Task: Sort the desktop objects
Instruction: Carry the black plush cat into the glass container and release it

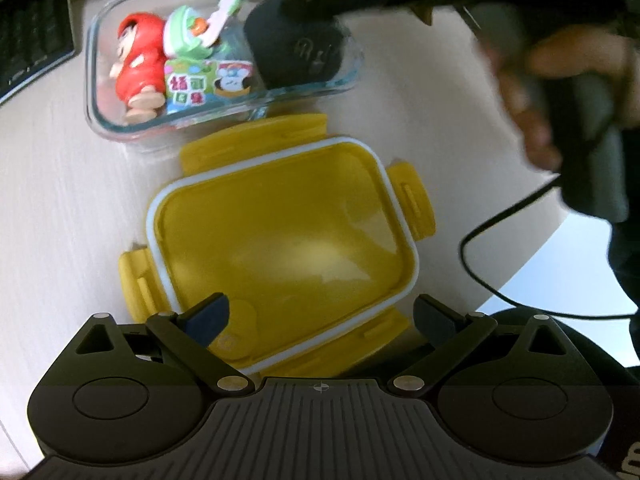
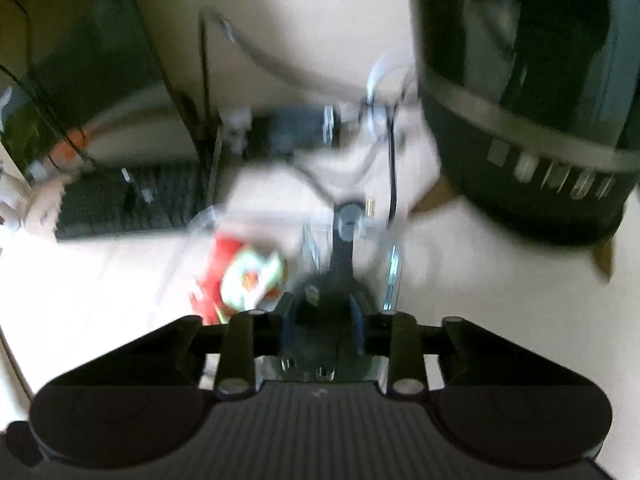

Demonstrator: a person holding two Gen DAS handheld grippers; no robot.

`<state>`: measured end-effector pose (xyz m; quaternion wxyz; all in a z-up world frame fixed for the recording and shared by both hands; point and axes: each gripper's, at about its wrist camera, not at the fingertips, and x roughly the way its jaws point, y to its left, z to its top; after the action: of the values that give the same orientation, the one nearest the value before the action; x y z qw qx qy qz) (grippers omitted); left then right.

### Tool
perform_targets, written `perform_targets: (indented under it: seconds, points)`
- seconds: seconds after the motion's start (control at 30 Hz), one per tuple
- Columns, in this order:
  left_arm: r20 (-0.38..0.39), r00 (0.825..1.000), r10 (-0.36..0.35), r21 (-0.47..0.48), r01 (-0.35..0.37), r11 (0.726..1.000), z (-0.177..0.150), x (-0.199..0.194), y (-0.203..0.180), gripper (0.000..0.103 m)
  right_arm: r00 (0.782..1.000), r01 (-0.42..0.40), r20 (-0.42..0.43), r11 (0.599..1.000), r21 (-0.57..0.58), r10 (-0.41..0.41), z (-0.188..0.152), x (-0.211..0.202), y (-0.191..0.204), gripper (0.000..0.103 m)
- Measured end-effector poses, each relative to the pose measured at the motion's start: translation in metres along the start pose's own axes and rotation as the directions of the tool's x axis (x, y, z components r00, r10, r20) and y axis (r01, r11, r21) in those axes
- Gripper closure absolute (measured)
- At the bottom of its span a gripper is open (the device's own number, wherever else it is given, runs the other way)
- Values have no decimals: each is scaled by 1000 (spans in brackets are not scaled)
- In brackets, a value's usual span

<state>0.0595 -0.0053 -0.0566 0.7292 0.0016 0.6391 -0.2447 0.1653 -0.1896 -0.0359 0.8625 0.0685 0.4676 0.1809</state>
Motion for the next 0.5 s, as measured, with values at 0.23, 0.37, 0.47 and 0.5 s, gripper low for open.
perform_targets:
  seconds: [0.23, 0.37, 0.47, 0.5]
  points:
    - [-1, 1000, -1, -61, 1, 998, -2, 0, 13, 2, 1000, 8, -7, 1000, 30, -8, 10, 14, -5, 70]
    - [27, 1000, 1, -37, 0, 999, 2, -8, 5, 2, 1000, 16, -4, 991, 132, -16, 36, 32, -20, 65]
    - [68, 997, 22, 35, -24, 999, 3, -19, -9, 2, 999, 26, -24, 987, 156, -22, 45, 53, -22, 64]
    - [81, 996, 35, 56, -40, 998, 3, -22, -13, 2, 999, 34, -32, 988, 148, -30, 47, 60, -21, 65]
